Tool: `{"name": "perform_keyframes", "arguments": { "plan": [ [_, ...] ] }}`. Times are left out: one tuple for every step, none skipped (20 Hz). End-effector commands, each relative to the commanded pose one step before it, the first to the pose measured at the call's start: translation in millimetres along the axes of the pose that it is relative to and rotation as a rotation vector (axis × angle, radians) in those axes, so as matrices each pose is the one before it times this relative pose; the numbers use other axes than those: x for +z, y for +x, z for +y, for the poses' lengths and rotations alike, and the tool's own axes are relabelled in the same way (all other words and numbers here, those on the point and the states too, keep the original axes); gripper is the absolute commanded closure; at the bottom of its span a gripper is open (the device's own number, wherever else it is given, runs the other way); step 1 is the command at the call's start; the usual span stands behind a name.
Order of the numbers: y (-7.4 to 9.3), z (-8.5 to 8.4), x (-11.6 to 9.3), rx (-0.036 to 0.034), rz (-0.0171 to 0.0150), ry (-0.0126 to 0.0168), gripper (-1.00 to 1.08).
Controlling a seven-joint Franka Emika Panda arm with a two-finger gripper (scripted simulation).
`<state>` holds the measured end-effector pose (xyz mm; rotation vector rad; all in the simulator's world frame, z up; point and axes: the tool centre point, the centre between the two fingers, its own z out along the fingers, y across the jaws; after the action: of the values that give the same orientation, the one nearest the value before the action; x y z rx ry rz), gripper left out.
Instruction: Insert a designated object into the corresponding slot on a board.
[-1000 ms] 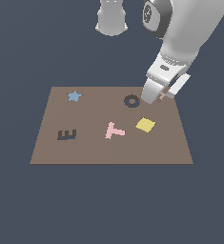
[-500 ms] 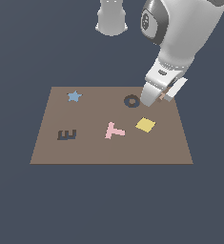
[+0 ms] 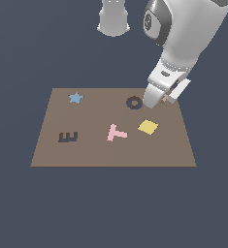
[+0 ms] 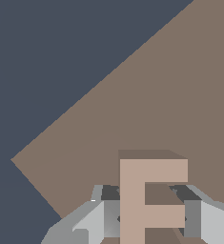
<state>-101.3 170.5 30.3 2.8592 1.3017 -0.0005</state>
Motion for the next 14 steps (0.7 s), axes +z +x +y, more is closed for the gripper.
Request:
{"name": "perform_keyframes", "arguments": {
  "plan": [
    [0.86, 1.22, 0.02, 0.00737, 0.00006, -0.00024, 1.08],
    [0.92, 0.82, -0.03, 0.00651, 0.00002, 0.00002, 1.08],
    [1.18, 1.07, -0.04, 0.00840, 0.00002, 0.00003, 1.08],
    [1.45, 1.29, -0.05, 0.01024, 0.00002, 0.00004, 1.08],
    [1.71, 1.54, -0.06, 0.01214, 0.00003, 0.00004, 1.08],
    [1.98, 1.79, -0.07, 0.01405, 0.00003, 0.00005, 1.08],
    [2.24, 2.04, -0.08, 0.01597, 0.00004, 0.00005, 1.08],
    [2.51, 2.29, -0.09, 0.01791, 0.00004, 0.00006, 1.08],
    [2.78, 2.55, -0.10, 0.01987, 0.00004, 0.00006, 1.08],
    [3.05, 2.80, -0.11, 0.02183, 0.00005, 0.00006, 1.08],
    [3.33, 3.06, -0.12, 0.02378, 0.00005, 0.00007, 1.08],
    [3.60, 3.32, -0.13, 0.02574, 0.00006, 0.00007, 1.08],
    [3.87, 3.59, -0.14, 0.02770, 0.00006, 0.00007, 1.08],
    [4.13, 3.86, -0.15, 0.02967, 0.00007, 0.00007, 1.08]
  ]
}}
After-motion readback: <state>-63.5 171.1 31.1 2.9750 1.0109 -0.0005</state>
